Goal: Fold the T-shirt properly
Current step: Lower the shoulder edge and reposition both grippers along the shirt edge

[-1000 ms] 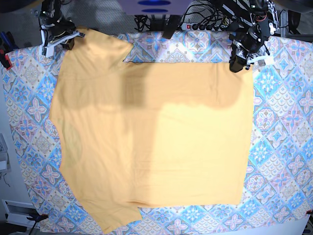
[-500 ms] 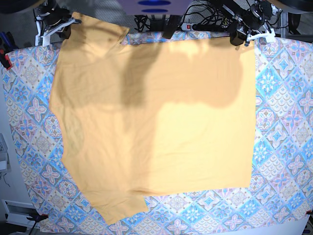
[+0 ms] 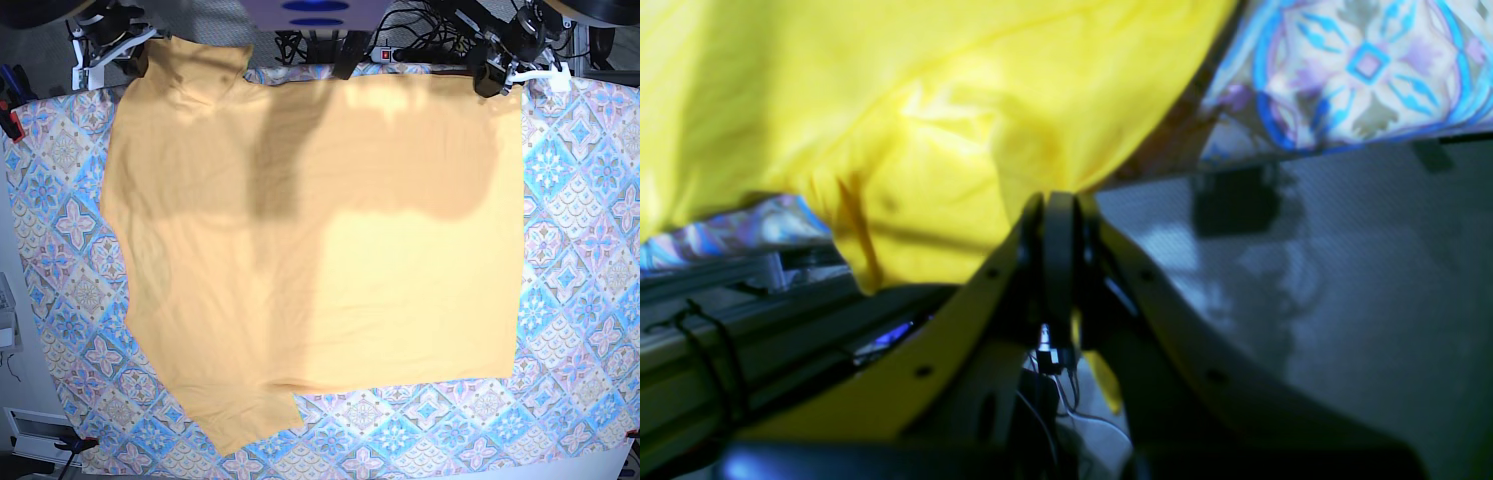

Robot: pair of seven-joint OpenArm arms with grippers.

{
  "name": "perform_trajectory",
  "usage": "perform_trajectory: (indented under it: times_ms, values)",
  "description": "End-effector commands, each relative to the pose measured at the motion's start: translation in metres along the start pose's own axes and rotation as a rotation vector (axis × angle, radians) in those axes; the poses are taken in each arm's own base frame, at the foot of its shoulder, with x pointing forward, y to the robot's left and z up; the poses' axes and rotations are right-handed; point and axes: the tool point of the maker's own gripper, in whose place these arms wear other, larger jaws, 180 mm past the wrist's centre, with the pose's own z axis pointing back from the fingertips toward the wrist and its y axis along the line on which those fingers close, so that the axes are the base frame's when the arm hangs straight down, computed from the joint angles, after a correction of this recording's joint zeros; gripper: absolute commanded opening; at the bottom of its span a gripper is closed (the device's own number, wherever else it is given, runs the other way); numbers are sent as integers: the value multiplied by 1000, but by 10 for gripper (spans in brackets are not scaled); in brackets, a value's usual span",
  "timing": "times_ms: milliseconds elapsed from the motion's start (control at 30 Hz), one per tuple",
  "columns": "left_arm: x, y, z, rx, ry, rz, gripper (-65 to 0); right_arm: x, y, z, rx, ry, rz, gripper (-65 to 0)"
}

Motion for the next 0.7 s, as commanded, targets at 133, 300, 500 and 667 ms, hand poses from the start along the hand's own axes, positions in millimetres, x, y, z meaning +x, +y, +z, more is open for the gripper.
perform_trajectory:
  times_ms: [133, 300, 500, 667]
  values:
    - [35, -24, 18, -54, -102, -50, -650, 19, 0, 6, 2, -55, 30, -645]
    - [56, -57, 14, -135, -160, -84, -650, 62, 0, -3, -1, -165, 40, -645]
    - [70, -95, -1, -231, -192, -98, -650, 109, 13, -23, 33, -242, 51, -645]
    - [80, -119, -24, -291, -200, -79, -650, 156, 26, -35, 64, -316, 59, -645]
